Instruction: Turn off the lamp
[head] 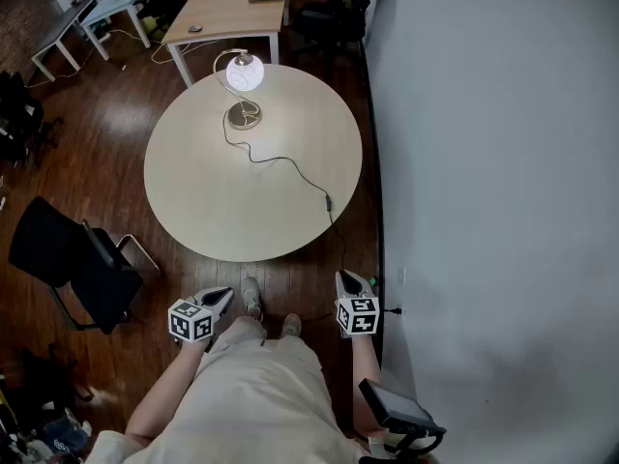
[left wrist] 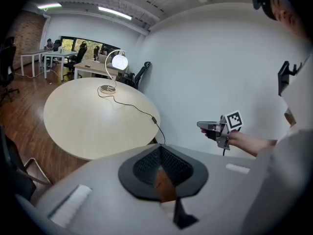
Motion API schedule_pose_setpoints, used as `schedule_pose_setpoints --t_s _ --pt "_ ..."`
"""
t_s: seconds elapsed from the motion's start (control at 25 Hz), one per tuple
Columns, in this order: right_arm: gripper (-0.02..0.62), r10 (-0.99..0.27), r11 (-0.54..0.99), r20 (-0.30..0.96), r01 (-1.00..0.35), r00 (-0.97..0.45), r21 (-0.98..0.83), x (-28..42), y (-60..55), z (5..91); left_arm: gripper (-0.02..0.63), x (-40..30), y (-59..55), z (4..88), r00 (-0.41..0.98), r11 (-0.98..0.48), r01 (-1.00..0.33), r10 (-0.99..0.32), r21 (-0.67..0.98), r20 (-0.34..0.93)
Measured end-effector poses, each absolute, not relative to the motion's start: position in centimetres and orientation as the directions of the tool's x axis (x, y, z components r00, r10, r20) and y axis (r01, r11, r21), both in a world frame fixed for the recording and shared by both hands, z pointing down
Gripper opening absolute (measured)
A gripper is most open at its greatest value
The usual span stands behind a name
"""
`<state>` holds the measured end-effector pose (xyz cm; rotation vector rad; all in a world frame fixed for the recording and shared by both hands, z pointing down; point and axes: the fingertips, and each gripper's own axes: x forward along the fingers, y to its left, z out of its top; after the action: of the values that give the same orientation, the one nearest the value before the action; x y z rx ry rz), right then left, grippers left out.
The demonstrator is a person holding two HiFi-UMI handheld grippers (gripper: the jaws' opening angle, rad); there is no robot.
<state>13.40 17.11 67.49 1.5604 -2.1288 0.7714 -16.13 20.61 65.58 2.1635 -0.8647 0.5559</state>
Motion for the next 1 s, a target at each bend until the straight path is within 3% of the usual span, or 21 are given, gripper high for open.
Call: schedule_pose_setpoints --t_s 1.0 --pt "0.018 -0.759 0.124 0.626 -0.984 -0.178 -0.130 5.3 7.4 63.9 0.005 -21.0 3.0 66.2 0.809 -0.641 -0.561 -0.288 0.524 0.513"
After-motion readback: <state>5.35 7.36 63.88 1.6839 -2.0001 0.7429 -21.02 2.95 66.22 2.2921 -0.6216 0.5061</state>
